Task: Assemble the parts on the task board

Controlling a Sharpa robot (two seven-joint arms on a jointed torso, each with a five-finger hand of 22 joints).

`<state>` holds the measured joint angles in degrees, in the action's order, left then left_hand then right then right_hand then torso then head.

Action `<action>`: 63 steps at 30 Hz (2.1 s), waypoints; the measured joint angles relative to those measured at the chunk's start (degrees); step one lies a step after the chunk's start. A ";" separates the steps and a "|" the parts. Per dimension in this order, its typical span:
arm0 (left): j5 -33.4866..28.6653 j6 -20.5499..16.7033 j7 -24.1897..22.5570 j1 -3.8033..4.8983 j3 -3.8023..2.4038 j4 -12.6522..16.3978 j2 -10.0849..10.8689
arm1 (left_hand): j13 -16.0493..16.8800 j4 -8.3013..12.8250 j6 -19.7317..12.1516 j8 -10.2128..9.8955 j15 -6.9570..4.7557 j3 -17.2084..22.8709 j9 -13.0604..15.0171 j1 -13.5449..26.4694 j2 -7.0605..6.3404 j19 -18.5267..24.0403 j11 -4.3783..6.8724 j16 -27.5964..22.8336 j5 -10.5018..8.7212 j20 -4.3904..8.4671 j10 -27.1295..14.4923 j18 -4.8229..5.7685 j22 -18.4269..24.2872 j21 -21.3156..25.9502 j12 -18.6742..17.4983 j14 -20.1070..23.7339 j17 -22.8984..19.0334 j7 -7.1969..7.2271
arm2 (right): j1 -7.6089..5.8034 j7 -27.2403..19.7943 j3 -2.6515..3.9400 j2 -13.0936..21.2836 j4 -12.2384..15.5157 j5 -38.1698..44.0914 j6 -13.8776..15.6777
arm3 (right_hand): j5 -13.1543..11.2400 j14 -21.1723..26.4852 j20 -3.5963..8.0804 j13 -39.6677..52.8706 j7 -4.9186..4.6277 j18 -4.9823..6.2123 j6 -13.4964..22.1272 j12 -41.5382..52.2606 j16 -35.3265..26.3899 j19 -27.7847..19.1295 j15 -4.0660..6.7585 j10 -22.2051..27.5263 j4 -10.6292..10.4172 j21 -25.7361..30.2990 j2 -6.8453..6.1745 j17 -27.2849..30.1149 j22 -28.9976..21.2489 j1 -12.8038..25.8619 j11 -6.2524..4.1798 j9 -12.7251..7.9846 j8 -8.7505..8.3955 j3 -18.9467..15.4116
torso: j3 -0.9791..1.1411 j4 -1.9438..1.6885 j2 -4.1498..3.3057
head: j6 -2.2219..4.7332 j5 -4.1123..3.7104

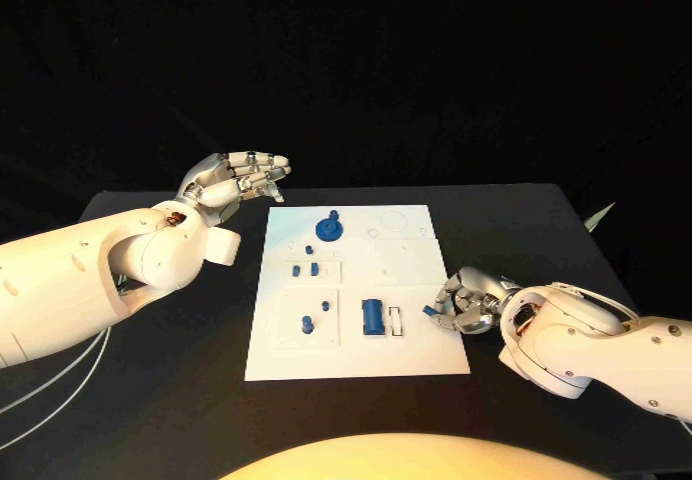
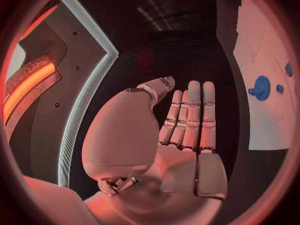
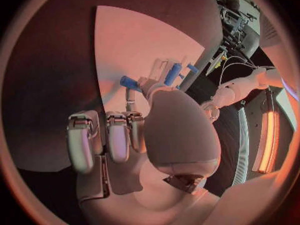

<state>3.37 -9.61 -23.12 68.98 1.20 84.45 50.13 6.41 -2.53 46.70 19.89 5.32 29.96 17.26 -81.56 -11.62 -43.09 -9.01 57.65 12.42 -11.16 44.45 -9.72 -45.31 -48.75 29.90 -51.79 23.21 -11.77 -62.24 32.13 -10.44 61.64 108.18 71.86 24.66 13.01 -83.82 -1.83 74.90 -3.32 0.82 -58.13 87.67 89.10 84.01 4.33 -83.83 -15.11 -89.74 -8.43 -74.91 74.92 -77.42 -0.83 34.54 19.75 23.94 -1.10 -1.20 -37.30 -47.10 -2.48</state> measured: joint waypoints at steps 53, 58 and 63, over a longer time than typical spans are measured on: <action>0.00 0.07 0.16 0.00 0.01 0.24 0.11 | -0.14 0.00 0.00 -0.05 0.00 0.00 -0.05 0.00 0.00 0.00 -0.21 0.21 0.00 0.00 0.21 0.00 0.07 0.23 0.00 0.00 0.00 0.00 | 0.47 -0.49 -0.01 -8.29 -3.33 -8.49 1.20 | -3.05 -0.21 -0.01 0.03 0.57 0.00 -1.77 0.44 0.22 0.00 0.20 0.00 0.85 0.00 -1.06 0.01 0.03 14.09 0.01 4.97 1.30 4.59 | 0.07 0.03 -0.02 | -0.68 0.81; 0.00 0.07 0.20 0.00 0.01 0.24 0.13 | -0.21 0.00 0.00 -0.05 0.00 0.00 -0.05 0.00 0.00 -0.22 -0.21 0.21 0.00 0.21 0.21 0.00 0.07 0.23 -0.20 0.00 -0.05 0.00 | 0.46 -0.44 -0.01 -8.42 -3.71 -8.37 1.01 | -4.37 -0.21 -0.01 0.02 0.77 0.00 -1.97 0.44 0.22 0.00 0.20 0.00 0.70 0.00 -1.16 -0.04 0.02 14.64 0.01 4.94 1.08 4.46 | 0.07 0.03 -0.03 | -0.58 0.77; 0.00 0.07 0.23 0.00 0.01 0.26 0.20 | -0.21 0.00 0.00 -0.05 0.00 0.00 -0.05 0.00 0.00 -0.21 -0.21 0.21 0.00 0.21 0.21 0.00 0.07 0.23 -0.20 0.00 -0.05 0.00 | 0.46 -0.34 -0.02 -8.47 -3.92 -8.13 0.78 | -4.95 -0.21 -0.01 0.02 0.78 0.00 -1.98 0.44 0.22 0.00 0.20 0.00 0.70 0.00 -1.39 -0.04 0.02 14.87 0.01 4.91 1.07 4.46 | 0.07 0.03 -0.04 | -0.58 0.70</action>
<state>3.37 -9.54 -22.89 68.99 1.20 84.71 50.33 6.20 -2.53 46.70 19.84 5.32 29.96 17.21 -81.56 -11.62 -43.30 -9.22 57.86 12.43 -10.95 44.66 -9.72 -45.24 -48.52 29.70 -51.79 23.16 -11.77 -61.78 31.78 -10.46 53.16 104.26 63.73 25.44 8.05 -84.03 -1.84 74.93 -2.55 0.82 -60.11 88.11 89.32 84.01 4.52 -83.83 -14.40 -89.74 -9.81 -74.95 74.94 -62.55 -0.81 39.45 20.82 28.39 -1.03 -1.16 -37.34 -47.68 -1.78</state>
